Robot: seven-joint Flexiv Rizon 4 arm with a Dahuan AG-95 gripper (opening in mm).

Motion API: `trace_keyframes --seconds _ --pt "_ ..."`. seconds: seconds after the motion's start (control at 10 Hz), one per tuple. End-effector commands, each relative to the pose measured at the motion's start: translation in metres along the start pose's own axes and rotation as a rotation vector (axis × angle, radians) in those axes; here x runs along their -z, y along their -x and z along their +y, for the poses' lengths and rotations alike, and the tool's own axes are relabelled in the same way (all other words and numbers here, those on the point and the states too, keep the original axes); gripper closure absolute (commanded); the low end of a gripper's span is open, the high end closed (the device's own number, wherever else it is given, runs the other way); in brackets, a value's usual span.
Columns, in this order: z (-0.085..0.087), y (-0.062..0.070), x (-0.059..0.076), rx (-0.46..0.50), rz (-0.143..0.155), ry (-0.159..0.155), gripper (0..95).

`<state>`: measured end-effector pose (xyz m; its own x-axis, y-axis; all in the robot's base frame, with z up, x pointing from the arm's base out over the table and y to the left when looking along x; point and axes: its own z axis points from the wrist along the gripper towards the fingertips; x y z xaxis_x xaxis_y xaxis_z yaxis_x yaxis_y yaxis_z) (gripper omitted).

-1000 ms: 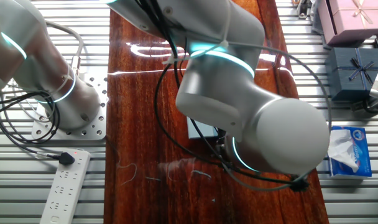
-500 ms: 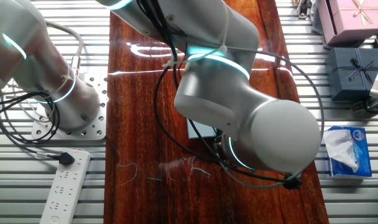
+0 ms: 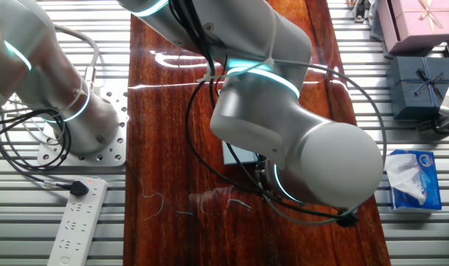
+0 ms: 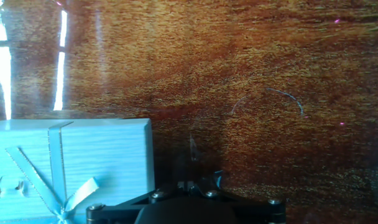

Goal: Slide the outer casing onto the gift box

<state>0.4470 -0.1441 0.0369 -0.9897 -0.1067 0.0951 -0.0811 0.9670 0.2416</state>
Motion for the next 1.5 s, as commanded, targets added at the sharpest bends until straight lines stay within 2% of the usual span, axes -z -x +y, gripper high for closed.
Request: trace_keyframes --seconds 0.1,0.3,1.5 --pt "0.0008 -0.0002 0.0000 -0.003 0.000 0.002 95.0" --pt "0.0021 0.0009 -0.0003 -0.007 -0.002 0.010 95.0" --pt "0.0017 0.0012 0.0003 0.006 -0.006 0.002 95.0"
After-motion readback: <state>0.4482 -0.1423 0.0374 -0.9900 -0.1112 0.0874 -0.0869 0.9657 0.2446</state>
